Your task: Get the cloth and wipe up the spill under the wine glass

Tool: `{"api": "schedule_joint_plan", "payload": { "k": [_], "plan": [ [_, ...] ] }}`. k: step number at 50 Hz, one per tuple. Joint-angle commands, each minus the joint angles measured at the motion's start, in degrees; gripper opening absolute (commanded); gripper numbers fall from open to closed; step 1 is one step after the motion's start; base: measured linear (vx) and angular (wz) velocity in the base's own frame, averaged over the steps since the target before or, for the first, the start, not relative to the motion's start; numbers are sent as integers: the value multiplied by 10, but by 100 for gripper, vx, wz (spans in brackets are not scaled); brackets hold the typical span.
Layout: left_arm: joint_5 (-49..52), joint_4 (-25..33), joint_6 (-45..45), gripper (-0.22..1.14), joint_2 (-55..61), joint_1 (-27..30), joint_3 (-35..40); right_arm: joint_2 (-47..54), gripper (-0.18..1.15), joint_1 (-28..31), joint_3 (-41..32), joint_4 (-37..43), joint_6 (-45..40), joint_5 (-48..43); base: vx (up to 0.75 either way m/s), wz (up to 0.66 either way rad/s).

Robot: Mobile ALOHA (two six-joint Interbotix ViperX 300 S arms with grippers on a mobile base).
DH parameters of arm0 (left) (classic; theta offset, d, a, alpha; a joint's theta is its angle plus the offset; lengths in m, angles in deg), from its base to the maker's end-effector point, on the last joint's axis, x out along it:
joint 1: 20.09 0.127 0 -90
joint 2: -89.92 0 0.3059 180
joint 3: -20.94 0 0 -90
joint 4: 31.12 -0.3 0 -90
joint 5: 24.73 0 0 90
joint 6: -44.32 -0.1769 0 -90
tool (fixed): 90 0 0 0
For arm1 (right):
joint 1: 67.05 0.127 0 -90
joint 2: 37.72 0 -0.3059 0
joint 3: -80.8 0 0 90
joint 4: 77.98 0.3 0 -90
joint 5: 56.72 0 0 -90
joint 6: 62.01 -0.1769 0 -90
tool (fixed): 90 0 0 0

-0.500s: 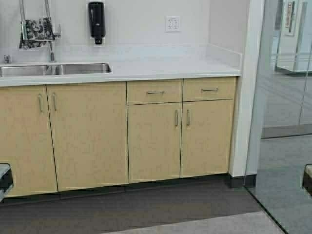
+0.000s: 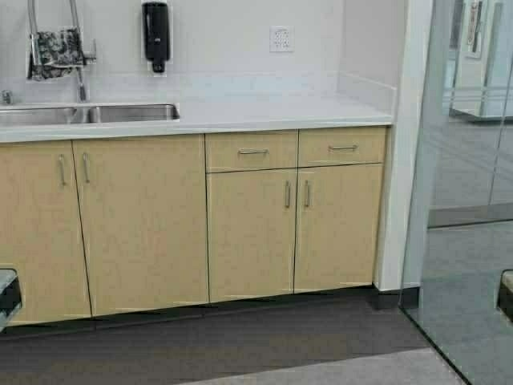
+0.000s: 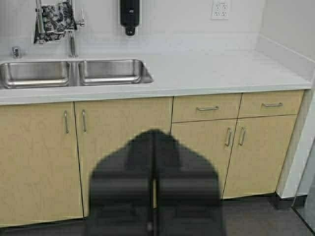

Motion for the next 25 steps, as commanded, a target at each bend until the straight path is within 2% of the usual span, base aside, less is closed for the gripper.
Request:
{"api": "schedule_joint_plan", "payload": {
  "k": [1, 10, 25],
  "plan": [
    [-3, -4, 0, 3, 20, 1, 20, 4, 5, -3, -13, 1, 4, -1, 5, -3],
    [-3, -4, 2, 3, 33, 1, 24, 4, 5, -28, -13, 1, -1, -1, 9, -2],
    [-4, -4, 3, 3, 40, 1, 23, 8, 5, -32, -15, 1, -2, -1, 24, 2]
  ]
}}
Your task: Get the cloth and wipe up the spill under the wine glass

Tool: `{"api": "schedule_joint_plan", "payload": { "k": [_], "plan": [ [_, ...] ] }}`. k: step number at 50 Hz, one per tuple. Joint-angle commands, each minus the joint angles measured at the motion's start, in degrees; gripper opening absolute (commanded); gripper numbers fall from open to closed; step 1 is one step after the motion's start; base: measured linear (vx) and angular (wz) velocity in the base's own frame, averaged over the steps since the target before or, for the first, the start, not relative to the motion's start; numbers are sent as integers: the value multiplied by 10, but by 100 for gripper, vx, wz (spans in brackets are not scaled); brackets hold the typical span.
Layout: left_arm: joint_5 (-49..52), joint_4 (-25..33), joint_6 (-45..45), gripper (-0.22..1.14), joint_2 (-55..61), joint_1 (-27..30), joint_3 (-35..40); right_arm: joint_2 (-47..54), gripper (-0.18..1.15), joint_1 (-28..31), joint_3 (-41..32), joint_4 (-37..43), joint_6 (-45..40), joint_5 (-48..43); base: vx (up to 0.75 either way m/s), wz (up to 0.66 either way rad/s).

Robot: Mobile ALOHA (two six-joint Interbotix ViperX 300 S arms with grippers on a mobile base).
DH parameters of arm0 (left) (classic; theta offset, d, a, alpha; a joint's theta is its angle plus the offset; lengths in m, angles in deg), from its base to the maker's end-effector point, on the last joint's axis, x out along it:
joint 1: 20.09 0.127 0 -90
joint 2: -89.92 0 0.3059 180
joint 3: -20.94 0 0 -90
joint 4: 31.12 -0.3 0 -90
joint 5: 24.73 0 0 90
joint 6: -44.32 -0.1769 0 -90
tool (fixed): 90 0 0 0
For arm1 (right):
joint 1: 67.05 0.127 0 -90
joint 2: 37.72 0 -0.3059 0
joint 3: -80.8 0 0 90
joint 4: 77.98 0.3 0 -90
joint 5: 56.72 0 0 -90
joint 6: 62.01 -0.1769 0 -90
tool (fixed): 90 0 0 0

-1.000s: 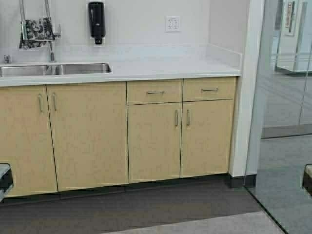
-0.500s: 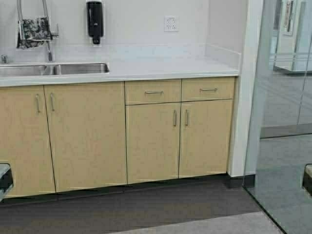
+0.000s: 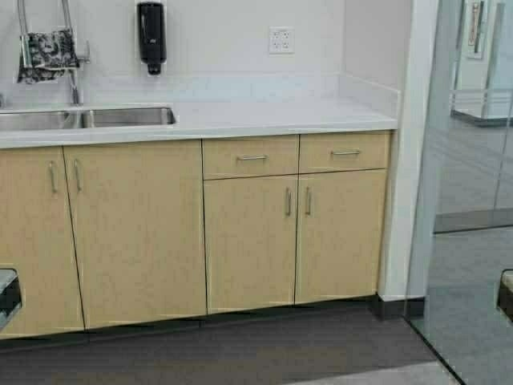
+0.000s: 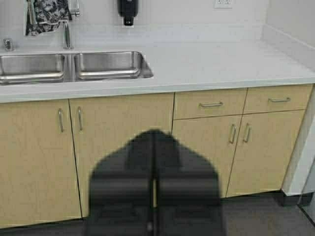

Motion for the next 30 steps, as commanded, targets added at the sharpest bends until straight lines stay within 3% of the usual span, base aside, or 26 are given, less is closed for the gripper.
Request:
{"api": "schedule_joint_plan", "payload": {
  "k": [1, 30],
  "plan": [
    [-5, -1, 3, 3, 8, 2, 13, 5, 5, 1, -16, 1, -2, -2, 29, 4],
    [-41, -11, 16, 3, 16, 2, -7, 5, 5, 1, -9, 1, -3, -7, 38, 20]
  ]
}}
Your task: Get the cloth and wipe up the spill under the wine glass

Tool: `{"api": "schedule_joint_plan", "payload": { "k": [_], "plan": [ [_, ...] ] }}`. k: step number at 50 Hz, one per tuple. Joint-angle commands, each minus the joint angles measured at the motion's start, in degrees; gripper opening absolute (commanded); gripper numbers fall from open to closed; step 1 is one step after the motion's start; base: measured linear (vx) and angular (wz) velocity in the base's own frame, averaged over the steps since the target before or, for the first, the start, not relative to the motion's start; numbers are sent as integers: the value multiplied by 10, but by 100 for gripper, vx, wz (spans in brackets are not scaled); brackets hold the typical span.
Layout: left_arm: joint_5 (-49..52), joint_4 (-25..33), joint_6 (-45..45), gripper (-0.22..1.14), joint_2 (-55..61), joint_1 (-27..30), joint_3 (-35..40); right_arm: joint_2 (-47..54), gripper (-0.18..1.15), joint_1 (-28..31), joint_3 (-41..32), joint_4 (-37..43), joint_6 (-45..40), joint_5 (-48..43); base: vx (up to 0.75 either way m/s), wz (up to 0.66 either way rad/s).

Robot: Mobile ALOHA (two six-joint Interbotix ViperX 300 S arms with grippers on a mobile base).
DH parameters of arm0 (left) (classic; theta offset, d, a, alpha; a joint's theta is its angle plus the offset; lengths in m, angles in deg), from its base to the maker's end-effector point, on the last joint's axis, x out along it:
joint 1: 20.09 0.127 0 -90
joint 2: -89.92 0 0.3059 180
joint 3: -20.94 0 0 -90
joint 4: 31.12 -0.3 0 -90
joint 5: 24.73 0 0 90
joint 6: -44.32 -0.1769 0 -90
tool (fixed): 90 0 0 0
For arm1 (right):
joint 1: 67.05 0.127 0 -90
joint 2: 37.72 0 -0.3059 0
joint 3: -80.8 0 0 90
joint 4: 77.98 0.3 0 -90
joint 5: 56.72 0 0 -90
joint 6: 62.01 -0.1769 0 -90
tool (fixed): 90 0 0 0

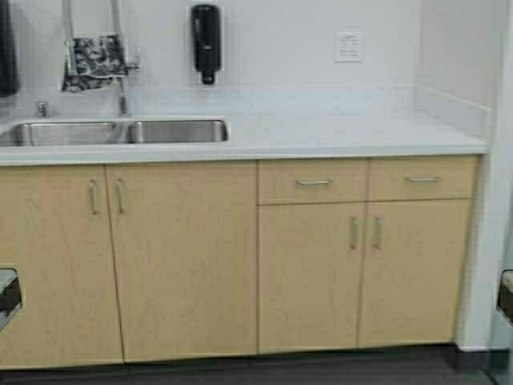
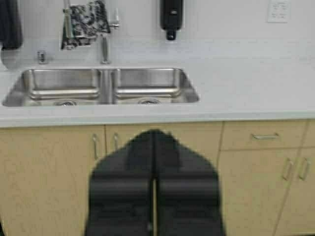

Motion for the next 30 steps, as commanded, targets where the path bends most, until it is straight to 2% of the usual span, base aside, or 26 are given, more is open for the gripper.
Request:
{"api": "schedule_joint_plan", "payload": {
  "k": [1, 30],
  "plan": [
    [-9, -1, 5, 3, -8, 1, 0, 4, 5, 1, -11, 1, -2, -7, 42, 18],
    [-11, -3, 8, 3, -13, 1, -18, 8, 5, 3, -11, 0, -15, -10, 42, 17]
  ]
}}
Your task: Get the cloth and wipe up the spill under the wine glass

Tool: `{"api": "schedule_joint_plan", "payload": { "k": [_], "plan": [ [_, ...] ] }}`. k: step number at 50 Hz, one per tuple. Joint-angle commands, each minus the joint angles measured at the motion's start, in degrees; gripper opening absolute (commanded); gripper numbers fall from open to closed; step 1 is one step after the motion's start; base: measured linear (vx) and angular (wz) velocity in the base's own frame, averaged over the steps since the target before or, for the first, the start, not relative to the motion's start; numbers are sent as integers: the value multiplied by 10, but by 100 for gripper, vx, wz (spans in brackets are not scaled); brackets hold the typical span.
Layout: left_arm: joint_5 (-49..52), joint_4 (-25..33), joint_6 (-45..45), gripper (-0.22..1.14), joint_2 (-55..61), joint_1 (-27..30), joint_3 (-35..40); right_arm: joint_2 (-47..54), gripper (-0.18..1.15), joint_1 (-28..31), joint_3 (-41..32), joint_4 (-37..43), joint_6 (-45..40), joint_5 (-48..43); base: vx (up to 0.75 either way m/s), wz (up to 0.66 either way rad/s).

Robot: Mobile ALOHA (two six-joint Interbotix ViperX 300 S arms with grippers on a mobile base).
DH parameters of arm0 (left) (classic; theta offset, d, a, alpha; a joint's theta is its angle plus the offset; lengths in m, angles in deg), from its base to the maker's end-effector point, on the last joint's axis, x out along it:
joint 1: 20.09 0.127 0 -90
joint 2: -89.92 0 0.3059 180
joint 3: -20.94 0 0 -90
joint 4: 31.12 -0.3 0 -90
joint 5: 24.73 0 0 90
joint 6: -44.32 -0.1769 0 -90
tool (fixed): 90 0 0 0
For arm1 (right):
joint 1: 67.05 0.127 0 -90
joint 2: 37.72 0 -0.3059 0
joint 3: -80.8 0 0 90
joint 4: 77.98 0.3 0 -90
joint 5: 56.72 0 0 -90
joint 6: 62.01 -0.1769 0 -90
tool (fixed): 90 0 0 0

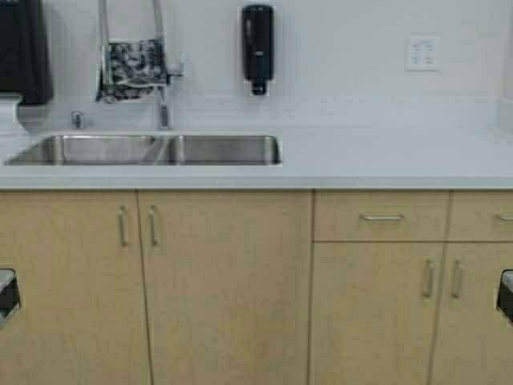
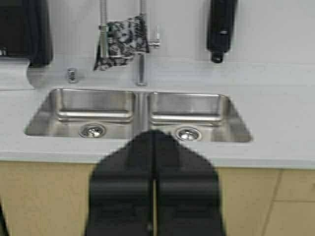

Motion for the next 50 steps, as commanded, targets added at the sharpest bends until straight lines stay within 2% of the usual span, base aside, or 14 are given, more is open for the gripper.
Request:
{"api": "schedule_joint_plan", "payload": {
  "k": [1, 24, 50],
  "plan": [
    [-4, -2, 1, 3, 4, 1, 0, 5, 5, 2, -11, 0, -1, -5, 40, 23],
    [-21, -3, 4, 3, 11, 1, 2, 2, 5, 3, -9, -1, -6, -4, 39, 30],
    [-28, -3, 4, 3, 28, 0, 1, 13, 5, 51, -25, -26, -6, -4, 36, 24]
  ]
}}
